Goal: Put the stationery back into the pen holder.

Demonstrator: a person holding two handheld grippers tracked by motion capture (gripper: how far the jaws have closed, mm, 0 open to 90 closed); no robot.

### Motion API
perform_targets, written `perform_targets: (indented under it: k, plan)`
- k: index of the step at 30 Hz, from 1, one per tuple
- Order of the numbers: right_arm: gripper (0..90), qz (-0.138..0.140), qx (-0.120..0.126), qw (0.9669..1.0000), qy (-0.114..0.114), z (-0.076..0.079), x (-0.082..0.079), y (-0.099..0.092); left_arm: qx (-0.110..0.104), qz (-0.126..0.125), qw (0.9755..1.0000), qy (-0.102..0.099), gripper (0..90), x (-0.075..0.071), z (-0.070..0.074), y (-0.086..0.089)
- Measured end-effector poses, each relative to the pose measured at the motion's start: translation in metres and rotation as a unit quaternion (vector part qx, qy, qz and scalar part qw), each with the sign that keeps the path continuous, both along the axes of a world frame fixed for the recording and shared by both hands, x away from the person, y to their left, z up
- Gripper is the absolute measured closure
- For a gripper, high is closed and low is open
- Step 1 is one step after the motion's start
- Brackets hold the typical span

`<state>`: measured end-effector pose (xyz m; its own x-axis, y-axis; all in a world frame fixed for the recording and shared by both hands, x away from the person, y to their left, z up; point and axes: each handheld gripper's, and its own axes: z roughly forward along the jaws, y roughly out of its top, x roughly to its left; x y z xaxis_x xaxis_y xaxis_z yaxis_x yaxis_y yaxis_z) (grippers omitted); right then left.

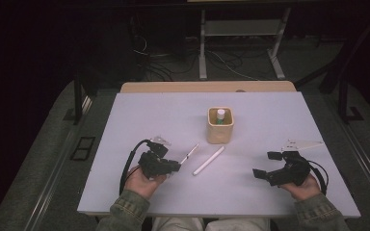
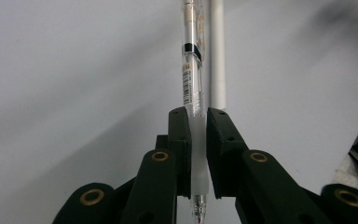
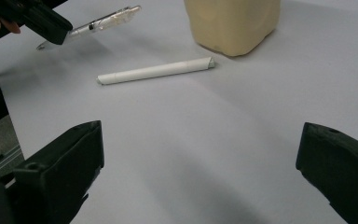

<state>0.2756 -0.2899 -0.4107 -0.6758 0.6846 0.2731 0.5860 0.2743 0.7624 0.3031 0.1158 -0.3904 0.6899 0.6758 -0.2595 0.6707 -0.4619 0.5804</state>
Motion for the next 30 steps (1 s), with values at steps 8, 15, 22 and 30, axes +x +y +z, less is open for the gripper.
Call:
perform_targets:
  k: [8, 15, 22, 30]
  plan:
    - [0.5, 0.002, 0.000, 1.0000, 0.000, 0.000, 0.000, 0.000, 0.000, -0.022, 0.9997, -0.015, 79.5, 0.006, 0.012, -0.005]
    - [0.5, 0.003, 0.002, 1.0000, 0.000, 0.002, 0.001, 0.000, 0.005, -0.052, 0.9984, -0.023, 79.5, 0.011, 0.020, -0.011]
    - [0.5, 0.009, 0.004, 1.0000, 0.002, 0.005, 0.001, 0.001, 0.014, -0.077, 0.9964, -0.034, 79.5, 0.016, 0.027, -0.019]
    - [0.5, 0.015, 0.004, 0.9999, -0.001, 0.012, 0.004, 0.002, 0.024, -0.096, 0.9940, -0.046, 79.4, 0.022, 0.035, -0.027]
